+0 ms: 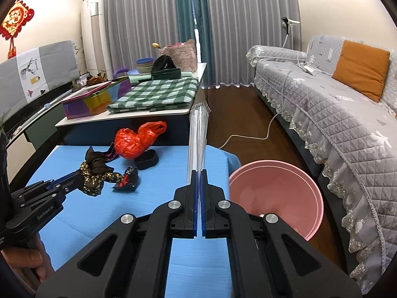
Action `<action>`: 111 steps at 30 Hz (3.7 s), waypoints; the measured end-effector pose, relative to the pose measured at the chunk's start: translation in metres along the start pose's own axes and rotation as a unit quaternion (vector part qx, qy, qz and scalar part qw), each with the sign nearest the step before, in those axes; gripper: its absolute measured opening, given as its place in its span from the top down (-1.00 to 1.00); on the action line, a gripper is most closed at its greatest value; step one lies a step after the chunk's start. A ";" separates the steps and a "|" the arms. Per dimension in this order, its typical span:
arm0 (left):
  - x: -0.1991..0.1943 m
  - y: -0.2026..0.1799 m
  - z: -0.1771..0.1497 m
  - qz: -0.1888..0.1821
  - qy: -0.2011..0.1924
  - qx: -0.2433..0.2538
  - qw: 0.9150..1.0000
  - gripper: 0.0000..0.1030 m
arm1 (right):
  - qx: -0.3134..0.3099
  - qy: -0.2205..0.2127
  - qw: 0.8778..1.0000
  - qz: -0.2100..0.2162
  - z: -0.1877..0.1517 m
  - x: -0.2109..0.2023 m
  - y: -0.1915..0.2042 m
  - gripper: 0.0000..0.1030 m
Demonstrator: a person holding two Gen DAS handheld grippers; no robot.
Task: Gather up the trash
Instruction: 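Carry the scrunchie with the left tool while the right tool carries the straws over the pink bin, then open the left tool dropping the scrunchie while the right tool drops the straws into the bin, then move the left tool to the pink-black checkered cloth while the right tool moves to the black-red wrapper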
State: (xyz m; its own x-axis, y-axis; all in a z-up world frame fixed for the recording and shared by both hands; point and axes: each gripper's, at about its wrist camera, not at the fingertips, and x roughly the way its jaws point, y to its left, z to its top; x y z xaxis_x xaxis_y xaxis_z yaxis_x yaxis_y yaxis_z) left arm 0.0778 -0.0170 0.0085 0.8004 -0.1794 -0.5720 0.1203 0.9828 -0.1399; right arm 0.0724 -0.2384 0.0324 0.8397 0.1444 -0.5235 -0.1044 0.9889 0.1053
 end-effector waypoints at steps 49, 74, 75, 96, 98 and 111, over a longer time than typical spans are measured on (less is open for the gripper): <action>0.081 -0.156 0.027 -0.073 0.039 0.055 0.995 0.81 | 0.077 -0.021 0.989 -0.127 0.045 0.002 -0.160 0.96; 0.111 -0.186 0.026 -0.105 0.061 0.066 0.990 0.63 | 0.079 0.002 0.988 -0.132 0.041 0.030 -0.165 0.23; 0.109 -0.184 0.026 -0.104 0.061 0.066 0.991 0.63 | 0.077 0.001 0.988 -0.132 0.042 0.030 -0.164 0.19; 0.033 -0.074 0.030 -0.051 0.027 0.032 0.998 0.63 | 0.022 -0.009 0.996 -0.092 0.032 0.026 -0.089 0.16; 0.028 -0.062 0.028 -0.048 0.025 0.030 0.998 0.63 | 0.014 -0.005 0.996 -0.085 0.028 0.027 -0.077 0.16; 0.026 0.016 0.004 0.000 0.020 -0.020 1.000 0.63 | -0.035 0.023 0.998 -0.037 -0.001 0.040 -0.014 0.16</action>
State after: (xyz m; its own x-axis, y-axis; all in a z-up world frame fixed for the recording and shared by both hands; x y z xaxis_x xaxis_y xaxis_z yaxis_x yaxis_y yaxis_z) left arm 0.1029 -0.0059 -0.0055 0.7759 -0.1821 -0.6040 0.0959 0.9803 -0.1724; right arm 0.1071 -0.2467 0.0092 0.8212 0.0699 -0.5664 -0.0804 0.9967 0.0064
